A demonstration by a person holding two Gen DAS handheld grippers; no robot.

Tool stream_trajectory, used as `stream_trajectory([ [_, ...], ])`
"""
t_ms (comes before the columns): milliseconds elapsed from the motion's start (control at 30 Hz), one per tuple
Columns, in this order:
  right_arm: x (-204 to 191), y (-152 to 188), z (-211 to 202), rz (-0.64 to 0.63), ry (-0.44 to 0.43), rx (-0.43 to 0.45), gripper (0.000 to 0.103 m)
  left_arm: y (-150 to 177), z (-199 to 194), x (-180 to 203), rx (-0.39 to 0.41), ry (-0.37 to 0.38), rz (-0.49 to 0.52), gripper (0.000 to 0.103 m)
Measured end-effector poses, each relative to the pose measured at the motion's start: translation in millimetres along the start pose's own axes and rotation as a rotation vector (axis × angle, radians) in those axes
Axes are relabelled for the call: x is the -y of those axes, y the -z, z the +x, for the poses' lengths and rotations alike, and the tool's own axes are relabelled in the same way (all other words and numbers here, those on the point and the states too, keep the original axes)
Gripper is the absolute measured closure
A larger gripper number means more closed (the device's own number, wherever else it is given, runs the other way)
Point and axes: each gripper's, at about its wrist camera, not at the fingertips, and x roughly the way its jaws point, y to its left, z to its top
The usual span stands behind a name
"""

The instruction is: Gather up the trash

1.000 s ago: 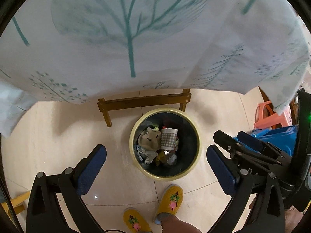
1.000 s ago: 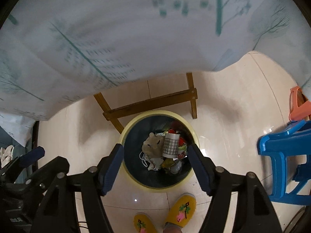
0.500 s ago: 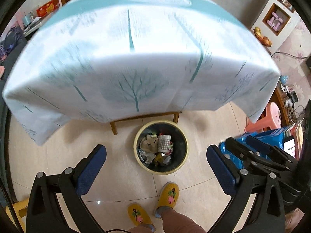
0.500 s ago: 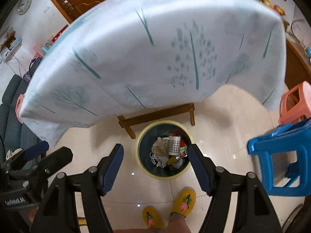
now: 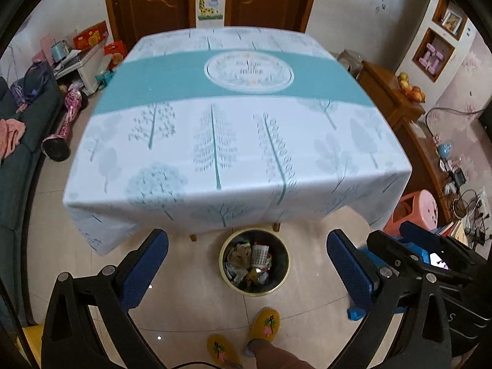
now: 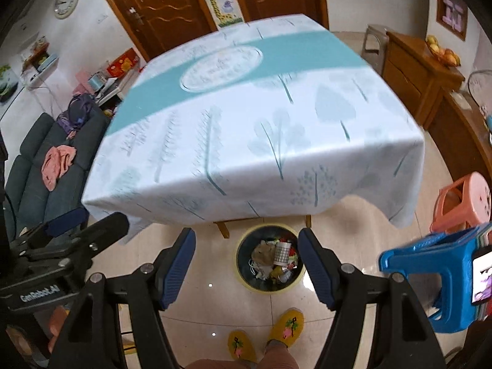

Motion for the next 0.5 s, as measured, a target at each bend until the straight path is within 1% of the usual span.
stream_trajectory([
  [100, -4.8, -9.5, -18.0, -0.025, 0.005, 0.021, 0.034, -6.5, -16.6, 1.4, 0.02, -0.004, -0.014, 0.001],
  [200, -7.0, -15.5, -31.8, -0.037, 0.005, 0.044, 0.034, -8.6, -29.1, 3.7, 0.038, -0.027, -0.013, 0.001],
  [500, -11.7, -23.0, -51.5, -0.032, 0.003, 0.057, 0.034, -14.3, -52.3, 9.0, 0.07, -0.054, -0.03, 0.001],
])
